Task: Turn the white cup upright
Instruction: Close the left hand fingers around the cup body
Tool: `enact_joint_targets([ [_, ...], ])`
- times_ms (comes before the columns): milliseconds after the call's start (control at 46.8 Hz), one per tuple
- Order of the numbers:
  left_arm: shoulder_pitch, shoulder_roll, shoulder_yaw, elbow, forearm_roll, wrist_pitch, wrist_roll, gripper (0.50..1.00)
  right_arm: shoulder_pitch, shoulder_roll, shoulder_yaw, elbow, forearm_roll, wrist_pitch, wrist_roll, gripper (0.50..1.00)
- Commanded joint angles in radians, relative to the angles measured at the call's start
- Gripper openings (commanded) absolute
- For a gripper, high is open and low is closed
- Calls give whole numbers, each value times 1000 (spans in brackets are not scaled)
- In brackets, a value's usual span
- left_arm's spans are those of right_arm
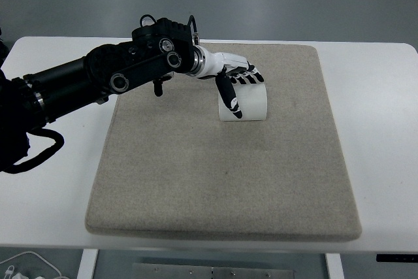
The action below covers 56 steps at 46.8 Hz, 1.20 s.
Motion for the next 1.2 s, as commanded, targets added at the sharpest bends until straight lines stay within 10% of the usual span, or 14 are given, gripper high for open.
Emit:
enact_joint_targets([
  [0,0,-10,3,2,1,0,0,975,0,0,0,0,0,0,0,930],
  [577,14,-47,23,29,28,14,-9,939,0,0,0,0,0,0,0,930],
  [918,12,-47,29,36,28,32,-18,641,0,0,0,0,0,0,0,930],
  [1175,9,-27,-8,36,5,34,-27,572,0,0,0,0,0,0,0,930],
])
